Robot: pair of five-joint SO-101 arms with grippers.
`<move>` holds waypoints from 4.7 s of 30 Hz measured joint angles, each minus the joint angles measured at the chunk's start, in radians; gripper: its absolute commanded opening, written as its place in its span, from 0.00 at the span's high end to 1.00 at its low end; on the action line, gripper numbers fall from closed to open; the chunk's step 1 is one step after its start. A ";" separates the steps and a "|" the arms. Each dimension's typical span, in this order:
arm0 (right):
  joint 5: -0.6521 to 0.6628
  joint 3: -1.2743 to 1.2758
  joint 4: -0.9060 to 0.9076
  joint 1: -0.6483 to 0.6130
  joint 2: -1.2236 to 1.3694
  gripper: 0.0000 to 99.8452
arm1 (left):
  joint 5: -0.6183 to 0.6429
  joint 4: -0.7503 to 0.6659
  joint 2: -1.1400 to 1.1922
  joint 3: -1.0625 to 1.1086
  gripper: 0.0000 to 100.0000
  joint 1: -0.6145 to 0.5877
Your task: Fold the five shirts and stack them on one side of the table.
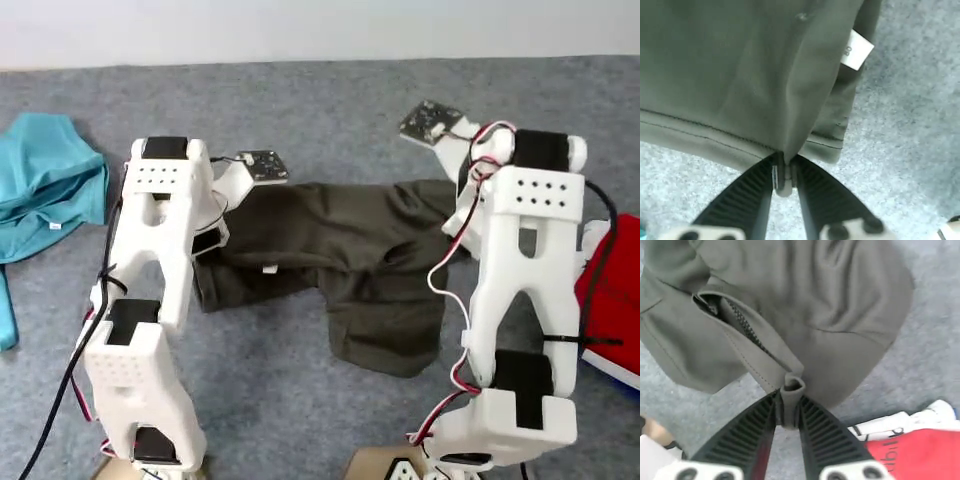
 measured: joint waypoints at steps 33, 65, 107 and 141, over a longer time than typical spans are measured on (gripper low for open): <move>0.000 0.124 0.009 -0.006 -0.006 0.98 | -0.028 0.000 -0.009 0.115 0.93 0.000; -0.624 -0.018 -0.121 -0.023 0.120 0.73 | 0.399 -0.002 -0.009 -0.031 0.99 0.000; -0.683 -0.018 -0.071 0.097 0.061 0.73 | 0.342 0.014 0.370 -0.258 0.99 -0.175; -0.683 -0.018 -0.120 0.097 0.061 0.73 | 0.094 -0.003 -0.049 0.140 0.88 -0.098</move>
